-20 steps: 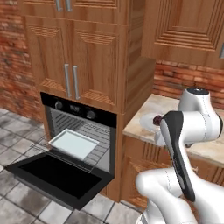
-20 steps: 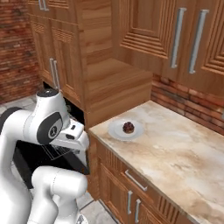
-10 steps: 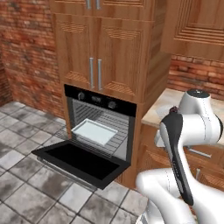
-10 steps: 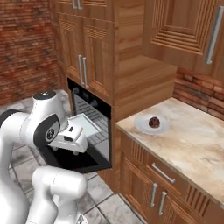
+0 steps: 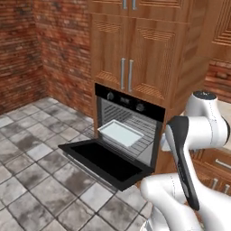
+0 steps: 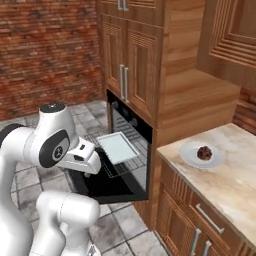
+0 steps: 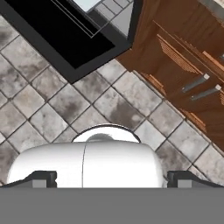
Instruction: Take the baked cake out of the oven and place it on the plate for cooling. Then close the oven door.
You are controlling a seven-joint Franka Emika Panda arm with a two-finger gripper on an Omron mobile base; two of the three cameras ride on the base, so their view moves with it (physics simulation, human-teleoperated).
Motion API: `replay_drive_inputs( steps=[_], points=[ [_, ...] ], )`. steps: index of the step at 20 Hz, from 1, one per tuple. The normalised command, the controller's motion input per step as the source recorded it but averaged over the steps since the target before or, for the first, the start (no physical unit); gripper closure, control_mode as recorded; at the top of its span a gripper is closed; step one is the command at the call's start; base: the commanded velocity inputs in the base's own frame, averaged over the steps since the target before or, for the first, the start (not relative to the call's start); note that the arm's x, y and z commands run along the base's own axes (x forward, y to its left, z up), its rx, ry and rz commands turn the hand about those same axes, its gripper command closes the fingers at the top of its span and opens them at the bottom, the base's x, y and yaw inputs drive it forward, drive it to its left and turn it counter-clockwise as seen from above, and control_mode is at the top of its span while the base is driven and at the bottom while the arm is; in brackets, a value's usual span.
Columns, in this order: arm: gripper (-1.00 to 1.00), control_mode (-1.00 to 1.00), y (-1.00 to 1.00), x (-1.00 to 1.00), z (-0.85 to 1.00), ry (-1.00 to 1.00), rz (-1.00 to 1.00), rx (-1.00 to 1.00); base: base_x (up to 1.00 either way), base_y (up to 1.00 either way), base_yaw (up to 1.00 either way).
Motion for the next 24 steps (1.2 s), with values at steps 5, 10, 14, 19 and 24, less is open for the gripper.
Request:
replay_drive_inputs(
  steps=[5, 10, 14, 19, 24],
  points=[
    [-1.00, 1.00, 0.00, 0.00, 0.00, 0.00, 0.00, 0.00, 0.34, 0.02, 0.38],
    [-1.00, 1.00, 0.00, 0.00, 0.00, 0.00, 0.00, 0.00, 0.58, 0.00, 0.21],
    [-1.00, 1.00, 0.00, 0.00, 0.00, 0.00, 0.00, 0.00, 0.71, -0.02, 0.09],
    [-1.00, 1.00, 0.00, 0.00, 0.00, 0.00, 0.00, 0.00, 0.67, -0.10, 0.12],
    [-1.00, 1.00, 0.00, 0.00, 0.00, 0.00, 0.00, 0.00, 0.36, -0.31, 0.07]
  ],
)
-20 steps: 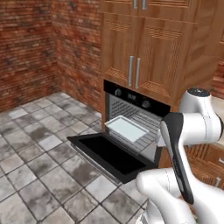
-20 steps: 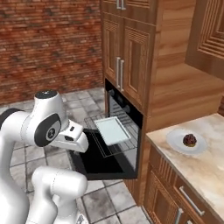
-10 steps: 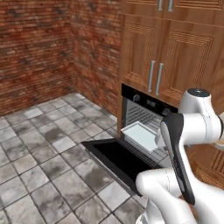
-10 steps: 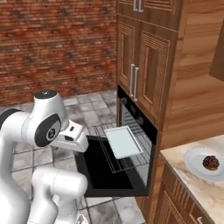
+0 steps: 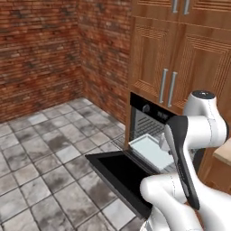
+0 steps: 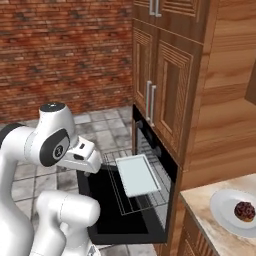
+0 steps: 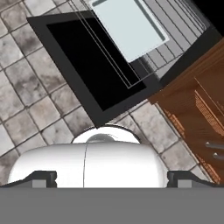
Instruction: Take the baked cake out of the oven and place it on the plate for cooling. Then close the oven door.
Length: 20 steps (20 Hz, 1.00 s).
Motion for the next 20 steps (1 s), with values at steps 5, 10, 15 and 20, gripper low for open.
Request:
replay_drive_inputs(
  steps=[5, 10, 15, 20],
  points=[
    [-1.00, 1.00, 0.00, 0.00, 0.00, 0.00, 0.00, 0.00, 0.08, -0.39, 0.02],
    [-1.00, 1.00, 0.00, 0.00, 0.00, 0.00, 0.00, 0.00, 0.19, -0.39, 0.00],
    [-1.00, 1.00, 0.00, 0.00, 0.00, 0.00, 0.00, 0.00, 0.26, -0.25, 0.01],
    [-1.00, 1.00, 0.00, 0.00, 0.00, 0.00, 0.00, 0.00, 0.23, -0.19, 0.02]
  ],
)
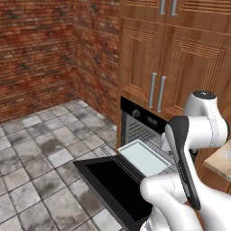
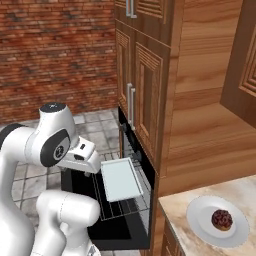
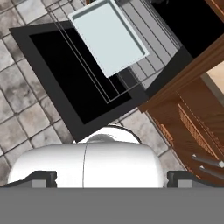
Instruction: Take the baked cake out of the oven and place it on the plate for cooling. Then close the oven door.
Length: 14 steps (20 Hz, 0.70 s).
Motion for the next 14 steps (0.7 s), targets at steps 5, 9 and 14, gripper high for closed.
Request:
replay_drive_inputs(
  steps=[5, 9, 14],
  points=[
    [-1.00, 1.00, 0.00, 0.00, 0.00, 0.00, 0.00, 0.00, 0.33, -0.07, 0.01],
    [-1.00, 1.00, 0.00, 0.00, 0.00, 0.00, 0.00, 0.00, 0.35, 0.01, 0.00],
    [-1.00, 1.00, 0.00, 0.00, 0.00, 0.00, 0.00, 0.00, 0.33, 0.04, 0.00]
  ],
)
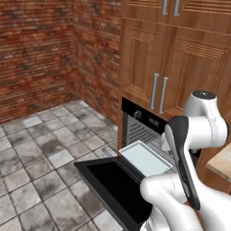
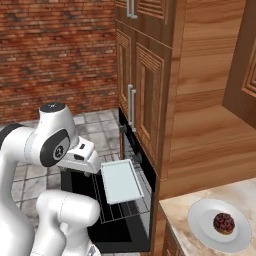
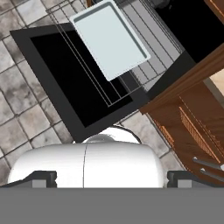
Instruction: Take the baked cake out of the oven and place it on the plate for cooling. Then close the oven door.
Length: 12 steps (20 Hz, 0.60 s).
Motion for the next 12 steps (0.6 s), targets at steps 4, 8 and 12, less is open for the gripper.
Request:
replay_drive_inputs(
  steps=[4, 8, 12],
  points=[
    [-1.00, 1.00, 0.00, 0.00, 0.00, 0.00, 0.00, 0.00, 0.25, 0.00, 0.00],
    [-1.00, 1.00, 0.00, 0.00, 0.00, 0.00, 0.00, 0.00, 0.05, 0.00, 0.00],
    [-1.00, 1.00, 0.00, 0.00, 0.00, 0.00, 0.00, 0.00, 0.00, -0.08, 0.00]
  ],
)
